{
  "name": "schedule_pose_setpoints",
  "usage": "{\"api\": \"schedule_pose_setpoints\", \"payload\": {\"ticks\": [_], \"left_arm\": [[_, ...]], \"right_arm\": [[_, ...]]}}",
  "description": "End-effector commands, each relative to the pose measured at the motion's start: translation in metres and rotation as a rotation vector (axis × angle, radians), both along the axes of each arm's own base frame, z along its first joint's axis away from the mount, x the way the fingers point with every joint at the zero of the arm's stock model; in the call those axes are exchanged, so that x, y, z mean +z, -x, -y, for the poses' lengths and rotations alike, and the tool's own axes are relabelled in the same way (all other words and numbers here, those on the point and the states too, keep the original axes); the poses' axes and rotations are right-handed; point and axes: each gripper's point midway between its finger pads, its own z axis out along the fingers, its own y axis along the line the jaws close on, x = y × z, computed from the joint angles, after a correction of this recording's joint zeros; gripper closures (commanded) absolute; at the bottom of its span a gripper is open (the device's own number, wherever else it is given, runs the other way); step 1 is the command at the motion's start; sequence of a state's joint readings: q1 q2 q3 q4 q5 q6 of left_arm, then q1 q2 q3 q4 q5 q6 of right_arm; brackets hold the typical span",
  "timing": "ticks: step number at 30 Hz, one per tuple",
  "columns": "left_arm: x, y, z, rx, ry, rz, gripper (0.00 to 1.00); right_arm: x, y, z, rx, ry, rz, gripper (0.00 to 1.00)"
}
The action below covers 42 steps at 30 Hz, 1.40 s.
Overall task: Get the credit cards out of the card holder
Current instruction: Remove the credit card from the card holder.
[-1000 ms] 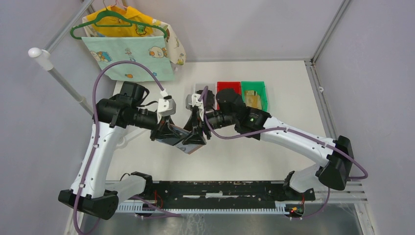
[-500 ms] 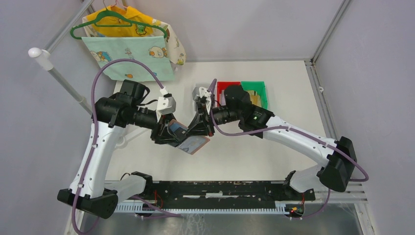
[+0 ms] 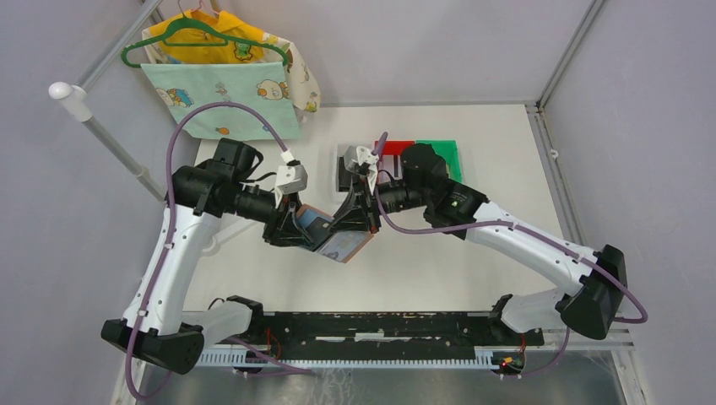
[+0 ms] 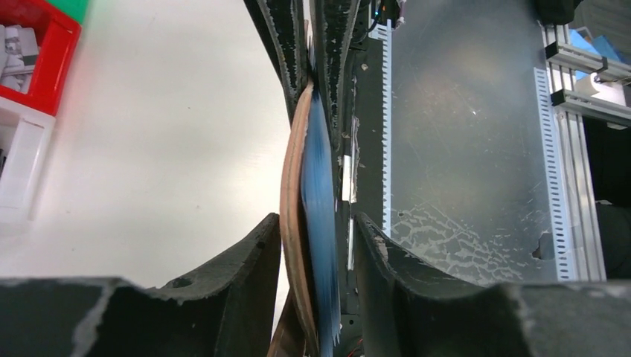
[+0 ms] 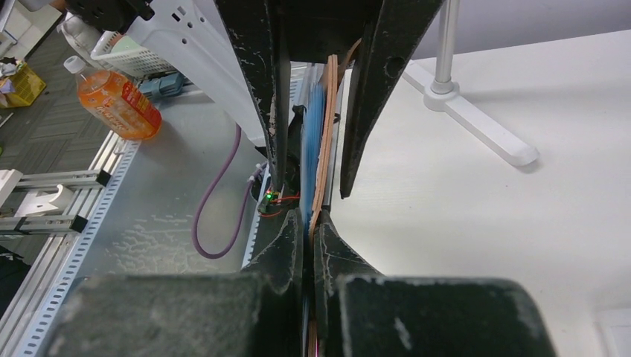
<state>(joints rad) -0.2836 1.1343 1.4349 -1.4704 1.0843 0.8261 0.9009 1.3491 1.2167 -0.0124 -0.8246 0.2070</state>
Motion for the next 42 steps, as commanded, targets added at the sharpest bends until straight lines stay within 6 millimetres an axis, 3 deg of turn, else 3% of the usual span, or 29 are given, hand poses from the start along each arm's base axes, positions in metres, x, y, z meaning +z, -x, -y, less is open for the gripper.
{"api": "schedule_pose_setpoints", "payload": {"ticks": [1,4,8,15,21,24,26,30,34,39,42], "left_arm": [[0.012,0.006,0.005,0.015,0.044,-0.072,0.52],[0.015,0.009,0.006,0.017,0.06,-0.102,0.41],[0.023,0.011,0.01,0.013,0.091,-0.14,0.41],[0.03,0.004,0.015,0.025,0.125,-0.157,0.61],[0.032,0.002,0.018,0.037,0.152,-0.188,0.68],[0.032,0.002,0.018,0.043,0.146,-0.179,0.92],[0.033,0.0,0.017,0.053,0.141,-0.175,0.98],[0.034,-0.002,0.019,0.069,0.148,-0.209,0.98],[0.029,-0.018,0.019,0.152,0.14,-0.24,0.98],[0.028,-0.04,0.016,0.249,0.154,-0.251,0.98],[0.032,-0.048,0.016,0.277,0.171,-0.264,0.98]], "right_arm": [[0.032,0.004,0.01,-0.009,-0.079,0.093,1.0],[0.034,0.003,0.015,-0.037,-0.092,0.108,1.0],[0.037,0.004,0.023,-0.079,-0.134,0.114,1.0],[0.036,0.008,0.023,-0.081,-0.169,0.069,1.0],[0.041,0.006,0.019,-0.084,-0.2,0.045,1.0],[0.044,0.002,0.019,-0.108,-0.212,0.048,1.0],[0.046,0.0,0.019,-0.126,-0.218,0.043,0.94],[0.057,-0.006,0.022,-0.18,-0.243,0.018,0.59],[0.071,-0.027,0.041,-0.342,-0.268,0.013,0.42],[0.096,-0.034,0.067,-0.462,-0.352,-0.012,0.36],[0.093,-0.025,0.068,-0.436,-0.377,-0.09,0.36]]}}
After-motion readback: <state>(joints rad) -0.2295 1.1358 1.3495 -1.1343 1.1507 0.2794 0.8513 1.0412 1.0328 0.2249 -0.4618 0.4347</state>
